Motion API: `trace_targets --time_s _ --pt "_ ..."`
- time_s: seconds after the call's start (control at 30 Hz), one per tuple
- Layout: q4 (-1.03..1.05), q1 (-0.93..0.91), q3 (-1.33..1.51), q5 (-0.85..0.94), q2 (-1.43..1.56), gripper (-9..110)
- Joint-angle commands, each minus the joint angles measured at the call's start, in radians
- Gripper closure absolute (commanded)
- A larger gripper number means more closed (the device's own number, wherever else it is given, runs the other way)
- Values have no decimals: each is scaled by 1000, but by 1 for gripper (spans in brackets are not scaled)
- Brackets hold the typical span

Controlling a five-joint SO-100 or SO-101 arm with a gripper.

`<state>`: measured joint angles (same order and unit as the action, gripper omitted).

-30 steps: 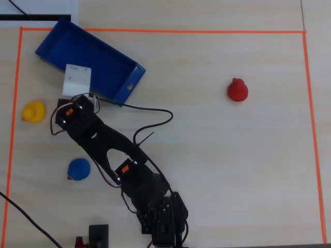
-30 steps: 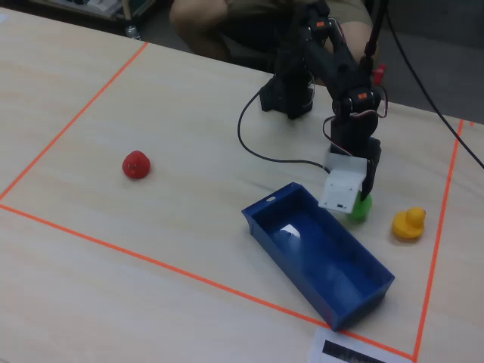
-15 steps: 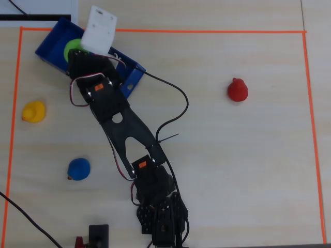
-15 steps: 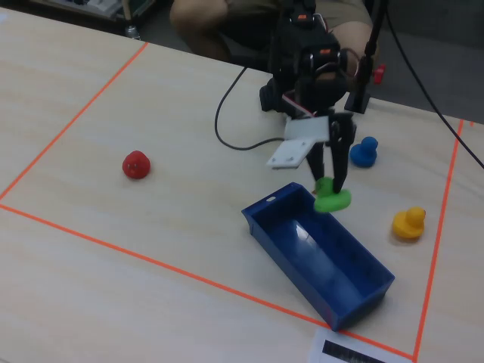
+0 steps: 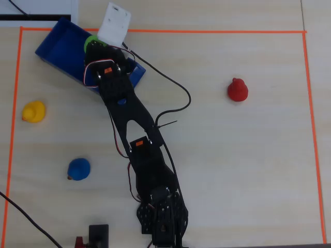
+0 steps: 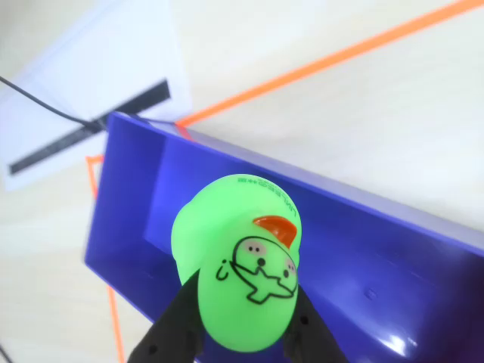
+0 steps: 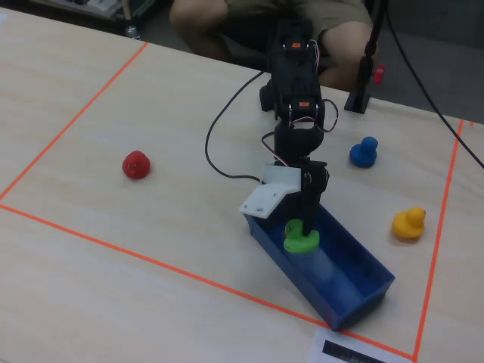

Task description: Grasp green duck and put it into box.

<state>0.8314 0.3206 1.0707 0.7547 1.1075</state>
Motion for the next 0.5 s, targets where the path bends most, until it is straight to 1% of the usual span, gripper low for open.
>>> trace_targets --time_s 0.0,0.1,0.3,0.37,0.43,0.47 --pt "120 -2 -86 49 67 79" --pt "190 2 -94 64 140 74" --pt "310 23 -103 66 354 73" --pt "341 29 -103 66 434 76" --pt "357 23 -83 67 525 83" --pt "348 14 -49 67 581 89"
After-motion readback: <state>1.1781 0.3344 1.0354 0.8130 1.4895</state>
